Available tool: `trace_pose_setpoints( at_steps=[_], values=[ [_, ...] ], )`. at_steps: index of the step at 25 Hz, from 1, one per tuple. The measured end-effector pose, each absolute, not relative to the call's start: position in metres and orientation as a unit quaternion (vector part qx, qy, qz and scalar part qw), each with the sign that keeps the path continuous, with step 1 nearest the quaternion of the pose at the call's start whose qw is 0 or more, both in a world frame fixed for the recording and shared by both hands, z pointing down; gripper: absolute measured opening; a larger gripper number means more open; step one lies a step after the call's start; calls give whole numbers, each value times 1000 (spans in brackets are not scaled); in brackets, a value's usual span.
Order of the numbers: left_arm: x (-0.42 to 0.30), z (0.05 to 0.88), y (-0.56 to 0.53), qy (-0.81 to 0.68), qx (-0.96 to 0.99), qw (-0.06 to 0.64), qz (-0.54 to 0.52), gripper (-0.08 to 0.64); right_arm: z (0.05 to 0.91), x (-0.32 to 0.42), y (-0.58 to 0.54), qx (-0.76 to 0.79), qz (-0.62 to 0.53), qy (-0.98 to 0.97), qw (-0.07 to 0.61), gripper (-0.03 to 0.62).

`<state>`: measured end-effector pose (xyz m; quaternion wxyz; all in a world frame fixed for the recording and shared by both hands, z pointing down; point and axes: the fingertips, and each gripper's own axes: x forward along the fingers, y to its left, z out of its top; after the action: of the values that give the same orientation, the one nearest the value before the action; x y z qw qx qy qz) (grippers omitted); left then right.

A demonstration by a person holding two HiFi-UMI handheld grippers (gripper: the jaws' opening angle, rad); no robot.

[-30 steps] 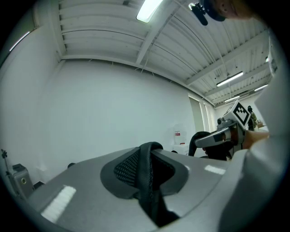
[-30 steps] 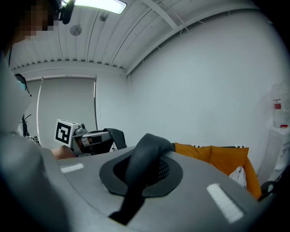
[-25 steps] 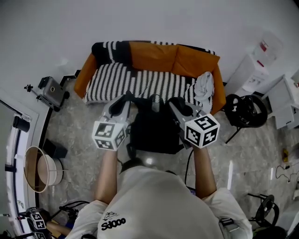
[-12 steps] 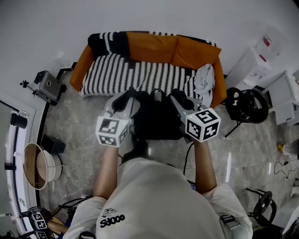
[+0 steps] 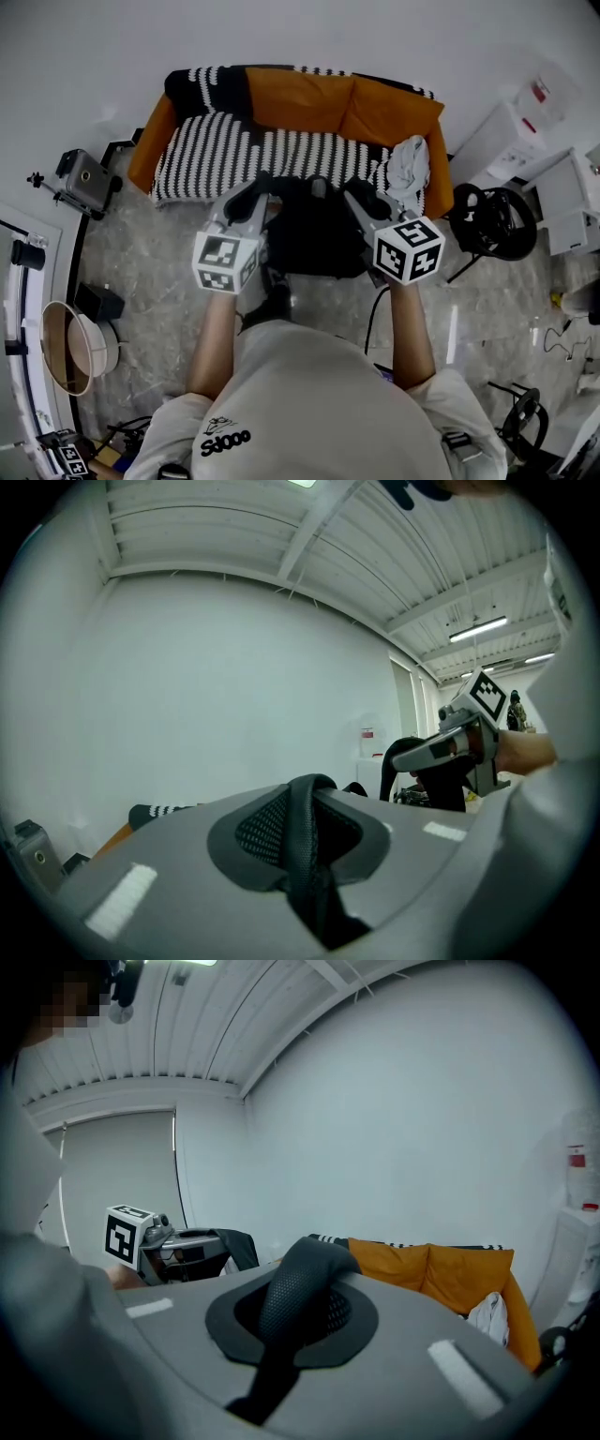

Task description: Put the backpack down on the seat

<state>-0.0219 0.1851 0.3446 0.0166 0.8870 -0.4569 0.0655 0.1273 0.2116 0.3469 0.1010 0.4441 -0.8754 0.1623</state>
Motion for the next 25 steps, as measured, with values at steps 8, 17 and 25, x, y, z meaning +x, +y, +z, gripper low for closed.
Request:
trace_pose_setpoints(
  at_steps=[8, 17, 25],
  values=[
    [-18, 348, 105, -443, 894, 43, 56, 49, 349, 124, 138, 444, 177, -871, 115, 3],
    [-22, 353, 28, -434, 897, 51, 65, 49, 354, 118, 66, 455, 191, -862, 119, 3],
    [-29, 354, -41, -430, 898, 54, 74, 49, 354, 111, -2, 459, 196, -858, 119, 3]
  ],
)
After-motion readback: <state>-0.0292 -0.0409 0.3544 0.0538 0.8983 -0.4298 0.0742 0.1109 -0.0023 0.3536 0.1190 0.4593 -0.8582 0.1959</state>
